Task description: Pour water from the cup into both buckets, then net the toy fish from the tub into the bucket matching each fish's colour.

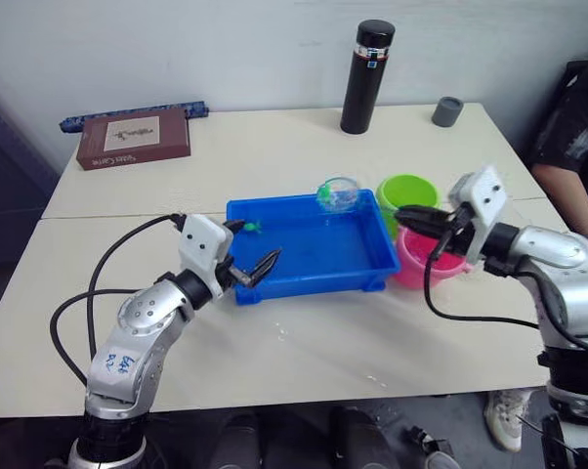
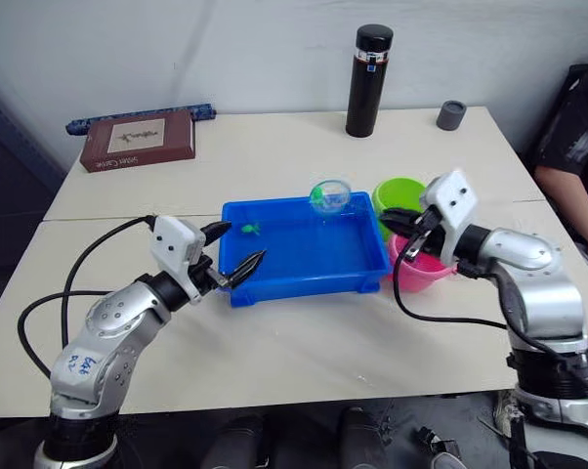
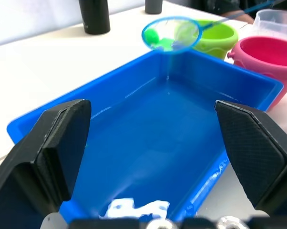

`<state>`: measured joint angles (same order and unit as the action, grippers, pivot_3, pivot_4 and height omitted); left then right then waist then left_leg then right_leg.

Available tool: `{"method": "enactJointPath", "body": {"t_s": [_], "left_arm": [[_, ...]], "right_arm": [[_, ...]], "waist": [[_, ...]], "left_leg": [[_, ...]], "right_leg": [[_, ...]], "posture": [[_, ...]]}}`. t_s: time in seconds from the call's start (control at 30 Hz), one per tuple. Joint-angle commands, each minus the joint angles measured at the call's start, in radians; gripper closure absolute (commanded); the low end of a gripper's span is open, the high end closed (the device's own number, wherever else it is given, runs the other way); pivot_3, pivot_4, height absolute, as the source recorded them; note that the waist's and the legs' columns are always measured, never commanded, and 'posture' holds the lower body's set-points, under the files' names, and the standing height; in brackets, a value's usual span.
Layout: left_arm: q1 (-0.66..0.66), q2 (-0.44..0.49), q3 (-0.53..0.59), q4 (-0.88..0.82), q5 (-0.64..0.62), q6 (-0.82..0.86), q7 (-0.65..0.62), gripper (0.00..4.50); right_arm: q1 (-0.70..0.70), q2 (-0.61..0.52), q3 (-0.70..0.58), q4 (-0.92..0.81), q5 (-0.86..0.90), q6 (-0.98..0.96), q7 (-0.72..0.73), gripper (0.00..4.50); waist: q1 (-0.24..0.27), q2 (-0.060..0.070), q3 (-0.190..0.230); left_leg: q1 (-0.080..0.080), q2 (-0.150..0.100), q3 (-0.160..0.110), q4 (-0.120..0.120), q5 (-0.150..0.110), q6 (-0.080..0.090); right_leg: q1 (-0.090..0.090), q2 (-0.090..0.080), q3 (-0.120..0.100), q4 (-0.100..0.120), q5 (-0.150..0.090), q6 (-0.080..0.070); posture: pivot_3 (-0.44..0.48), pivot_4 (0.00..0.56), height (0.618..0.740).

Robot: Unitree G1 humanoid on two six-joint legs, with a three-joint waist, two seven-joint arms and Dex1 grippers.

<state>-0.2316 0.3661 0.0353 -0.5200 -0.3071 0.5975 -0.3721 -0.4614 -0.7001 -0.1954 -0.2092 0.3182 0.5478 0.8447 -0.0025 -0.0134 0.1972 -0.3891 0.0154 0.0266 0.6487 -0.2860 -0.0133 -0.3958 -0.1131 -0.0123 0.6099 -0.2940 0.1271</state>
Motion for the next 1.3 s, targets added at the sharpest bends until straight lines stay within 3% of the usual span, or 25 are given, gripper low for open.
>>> {"method": "enactJointPath", "body": {"t_s": [0.03,0.53,0.87,1.3], "left_arm": [[-0.027,0.001,-0.007,0.023,-0.001,-0.034,-0.016,0.04],[-0.048,-0.007,-0.035,0.075,0.004,-0.079,-0.043,0.04],[-0.040,-0.007,-0.043,0.080,0.004,-0.094,-0.045,0.04],[-0.025,-0.012,-0.047,0.076,0.006,-0.100,-0.039,0.04]], "right_arm": [[0.003,-0.025,-0.057,-0.013,0.005,-0.013,-0.045,4.50],[0.149,-0.122,-0.117,0.112,-0.087,-0.235,-0.086,4.50],[0.136,-0.147,-0.103,0.227,-0.174,-0.410,-0.129,4.50],[0.134,-0.230,-0.020,0.406,-0.471,-0.812,-0.281,4.50]], "waist": [[0.001,0.000,0.000],[0.001,0.000,0.000],[0.001,0.000,0.000],[0.000,0.000,0.000]], "left_leg": [[0.000,0.000,0.000,0.000,0.000,0.000],[0.000,0.000,0.002,0.000,0.000,0.001],[0.001,0.000,0.002,0.000,0.001,0.001],[0.001,0.000,0.002,0.001,0.002,0.000]], "right_leg": [[0.000,0.000,0.000,0.000,0.000,0.000],[0.000,0.000,0.001,0.000,0.000,0.001],[0.000,0.000,0.001,0.000,0.001,0.001],[0.001,0.001,0.002,0.001,0.001,0.001]], "posture": [[0.000,0.150,0.740],[0.000,0.150,0.740],[0.000,0.150,0.740],[0.000,0.150,0.740]]}}
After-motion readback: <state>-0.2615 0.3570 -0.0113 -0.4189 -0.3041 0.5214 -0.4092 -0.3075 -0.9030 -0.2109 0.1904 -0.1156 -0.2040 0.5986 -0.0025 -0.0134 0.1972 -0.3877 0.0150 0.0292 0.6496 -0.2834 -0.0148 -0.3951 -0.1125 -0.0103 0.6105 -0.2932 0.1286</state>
